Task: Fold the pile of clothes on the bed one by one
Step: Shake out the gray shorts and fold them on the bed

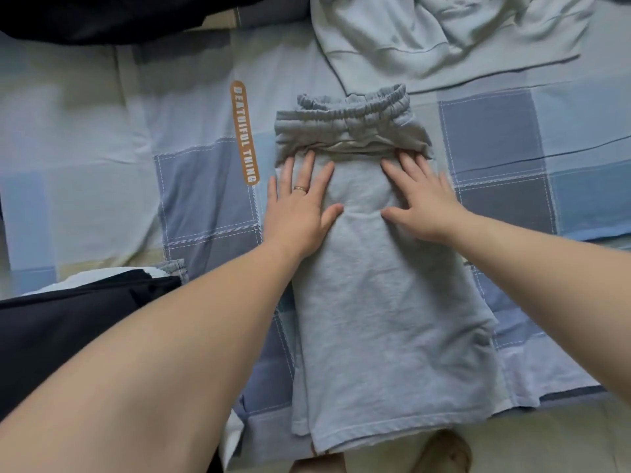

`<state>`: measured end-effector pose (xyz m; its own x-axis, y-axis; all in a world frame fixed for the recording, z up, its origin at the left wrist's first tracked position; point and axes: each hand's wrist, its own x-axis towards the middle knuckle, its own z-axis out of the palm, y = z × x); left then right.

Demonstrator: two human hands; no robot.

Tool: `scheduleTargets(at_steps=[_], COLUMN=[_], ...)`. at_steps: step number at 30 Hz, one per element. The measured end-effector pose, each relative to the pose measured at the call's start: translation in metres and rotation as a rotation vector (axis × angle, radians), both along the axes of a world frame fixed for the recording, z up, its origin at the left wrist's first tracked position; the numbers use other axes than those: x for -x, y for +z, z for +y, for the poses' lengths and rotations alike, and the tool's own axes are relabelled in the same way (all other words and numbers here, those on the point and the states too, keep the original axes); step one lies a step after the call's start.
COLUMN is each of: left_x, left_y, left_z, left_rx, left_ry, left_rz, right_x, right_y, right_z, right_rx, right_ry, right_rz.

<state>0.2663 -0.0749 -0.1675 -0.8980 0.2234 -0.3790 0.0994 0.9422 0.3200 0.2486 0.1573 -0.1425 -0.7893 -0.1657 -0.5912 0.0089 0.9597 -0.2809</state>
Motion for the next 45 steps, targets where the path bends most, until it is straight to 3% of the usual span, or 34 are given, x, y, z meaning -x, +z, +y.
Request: scheduleTargets(at_steps=[3, 8, 11, 14, 17, 19, 23, 26, 31, 37, 45], left_x=[-0.055, -0.169, -0.218, -0.246, -0.276, -0.299, -0.327, -0.329, -0.345, -0.407, -0.493], left_y=[0.009, 0.035, 0.046, 0.049, 0.045, 0.038, 0.032, 0.036, 0.045, 0.082, 0.192], left_z=[0.0, -0.003, 0.005, 0.016, 0.022, 0.028, 0.045, 0.05, 0.05, 0.057, 0.057], left_rx=[-0.078, -0.168, -0.27, -0.439, -0.441, -0.45, -0.679, -0.666, -0.701, -0.706, -0.656], left_ry=[0.142, 0.311, 0.532, 0.833, 0.898, 0.941, 1.218, 1.214, 1.246, 1.415, 1.617], left_rz=[-0.043, -0.149, -0.233, -0.352, -0.429, -0.458, -0.508, -0.472, -0.451, -0.574, -0.835], right_x=[-0.043, -0.15, -0.201, -0.236, -0.27, -0.29, -0.32, -0.328, -0.341, -0.401, -0.487], right_y=[0.009, 0.024, 0.029, 0.028, 0.026, 0.027, 0.034, 0.029, 0.026, 0.059, 0.173], right_z=[0.007, 0.021, 0.026, 0.043, 0.063, 0.07, 0.075, 0.074, 0.065, 0.072, 0.08], right_rx=[0.033, 0.022, -0.029, 0.028, 0.091, 0.193, 0.432, 0.498, 0.789, 0.672, 0.534], right_ry=[-0.124, -0.268, -0.327, -0.623, -0.78, -0.814, -0.982, -1.031, -1.376, -1.426, -1.476], right_rz=[0.016, -0.115, -0.068, -0.069, -0.157, -0.225, -0.402, -0.341, -0.296, -0.4, -0.557])
